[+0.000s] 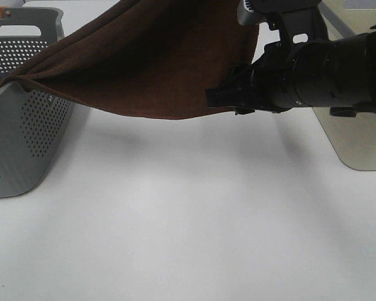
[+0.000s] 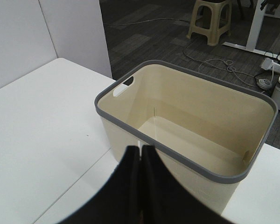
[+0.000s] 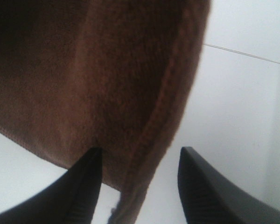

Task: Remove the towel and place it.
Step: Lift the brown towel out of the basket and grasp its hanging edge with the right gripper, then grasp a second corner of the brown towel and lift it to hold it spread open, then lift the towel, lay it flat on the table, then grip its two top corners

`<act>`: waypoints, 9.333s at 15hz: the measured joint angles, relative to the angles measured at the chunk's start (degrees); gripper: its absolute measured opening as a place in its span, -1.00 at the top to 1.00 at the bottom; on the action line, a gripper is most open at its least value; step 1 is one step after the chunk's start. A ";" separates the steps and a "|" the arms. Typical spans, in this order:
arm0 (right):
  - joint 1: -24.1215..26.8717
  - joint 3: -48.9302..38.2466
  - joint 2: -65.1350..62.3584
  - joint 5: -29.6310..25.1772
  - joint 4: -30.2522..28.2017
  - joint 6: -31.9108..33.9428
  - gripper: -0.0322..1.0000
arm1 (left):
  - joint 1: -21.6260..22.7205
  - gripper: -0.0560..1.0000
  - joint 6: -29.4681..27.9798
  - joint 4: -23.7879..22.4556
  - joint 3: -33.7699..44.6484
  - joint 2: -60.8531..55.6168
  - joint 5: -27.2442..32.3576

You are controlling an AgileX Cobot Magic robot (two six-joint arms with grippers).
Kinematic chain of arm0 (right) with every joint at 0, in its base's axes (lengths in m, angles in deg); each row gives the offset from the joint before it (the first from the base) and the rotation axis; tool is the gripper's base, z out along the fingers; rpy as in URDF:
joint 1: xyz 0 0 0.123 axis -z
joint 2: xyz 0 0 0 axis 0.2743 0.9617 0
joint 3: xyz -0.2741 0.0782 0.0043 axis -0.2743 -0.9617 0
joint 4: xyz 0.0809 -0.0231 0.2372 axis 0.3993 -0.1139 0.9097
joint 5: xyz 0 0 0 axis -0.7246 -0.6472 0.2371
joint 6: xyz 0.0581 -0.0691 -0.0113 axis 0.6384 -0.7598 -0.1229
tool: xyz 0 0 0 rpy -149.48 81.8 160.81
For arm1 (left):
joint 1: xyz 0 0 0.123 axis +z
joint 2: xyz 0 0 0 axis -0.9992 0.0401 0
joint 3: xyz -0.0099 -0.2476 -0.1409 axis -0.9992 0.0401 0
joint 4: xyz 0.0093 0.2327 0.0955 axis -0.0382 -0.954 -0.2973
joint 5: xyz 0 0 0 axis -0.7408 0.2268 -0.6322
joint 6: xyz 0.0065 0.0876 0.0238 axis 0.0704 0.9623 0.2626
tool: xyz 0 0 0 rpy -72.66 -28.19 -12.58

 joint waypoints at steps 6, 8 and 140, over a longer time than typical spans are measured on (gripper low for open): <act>0.00 0.86 1.78 0.00 -1.09 0.74 0.94 | 0.00 0.89 0.00 -1.38 0.00 0.00 0.00; 0.00 0.86 1.09 0.29 -1.03 -1.38 0.94 | 0.00 0.89 -1.15 -4.93 0.00 0.11 0.00; 15.87 31.57 6.30 -70.59 -85.60 86.17 0.27 | 15.93 -0.40 -32.31 -11.00 56.55 -23.03 0.00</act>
